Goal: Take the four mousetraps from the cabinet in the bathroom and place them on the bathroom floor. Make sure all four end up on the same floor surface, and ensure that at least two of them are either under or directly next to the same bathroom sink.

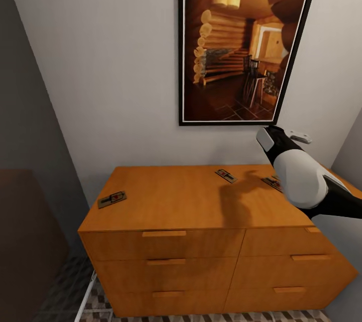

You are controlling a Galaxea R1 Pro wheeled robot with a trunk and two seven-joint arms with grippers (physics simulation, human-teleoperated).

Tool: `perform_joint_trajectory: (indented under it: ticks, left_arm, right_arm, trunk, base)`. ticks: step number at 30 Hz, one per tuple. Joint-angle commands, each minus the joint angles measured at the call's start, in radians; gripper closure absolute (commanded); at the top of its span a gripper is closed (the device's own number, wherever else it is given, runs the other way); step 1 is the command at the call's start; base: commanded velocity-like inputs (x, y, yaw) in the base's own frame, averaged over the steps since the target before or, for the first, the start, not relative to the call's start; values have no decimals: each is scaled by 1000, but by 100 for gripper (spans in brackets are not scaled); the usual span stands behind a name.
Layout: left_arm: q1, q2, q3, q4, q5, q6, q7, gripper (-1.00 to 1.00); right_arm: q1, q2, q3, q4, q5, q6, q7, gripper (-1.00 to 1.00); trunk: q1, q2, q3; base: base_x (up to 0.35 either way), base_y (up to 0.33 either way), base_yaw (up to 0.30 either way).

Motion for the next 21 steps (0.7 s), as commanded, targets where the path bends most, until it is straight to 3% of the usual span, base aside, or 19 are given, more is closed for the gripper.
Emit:
perform_joint_trajectory:
  ticks: [1, 5, 12, 21]
  left_arm:
    - [-1, 0, -7, 2, -1, -1, 3, -100]
    - [-1, 0, -6, 2, 0, -1, 3, -100]
    - [-1, 0, -6, 2, 0, -1, 3, -100]
    - [-1, 0, -6, 2, 0, -1, 3, -100]
  right_arm:
    - [0, -4, -7, 0, 10, 8, -1, -100]
    - [1, -24, -7, 6, 8, 7, 2, -100]
    - [3, -35, -7, 10, 7, 7, 12, -100]
    - [6, -51, -7, 15, 8, 10, 89, -100]
  trunk:
    - [0, -1, -1]
    - [0, -1, -1]
    - [0, -1, -1]
    - [0, -1, -1]
  base:
    - [0, 0, 0]
    - [0, 0, 0]
    - [0, 0, 0]
    - [0, 0, 0]
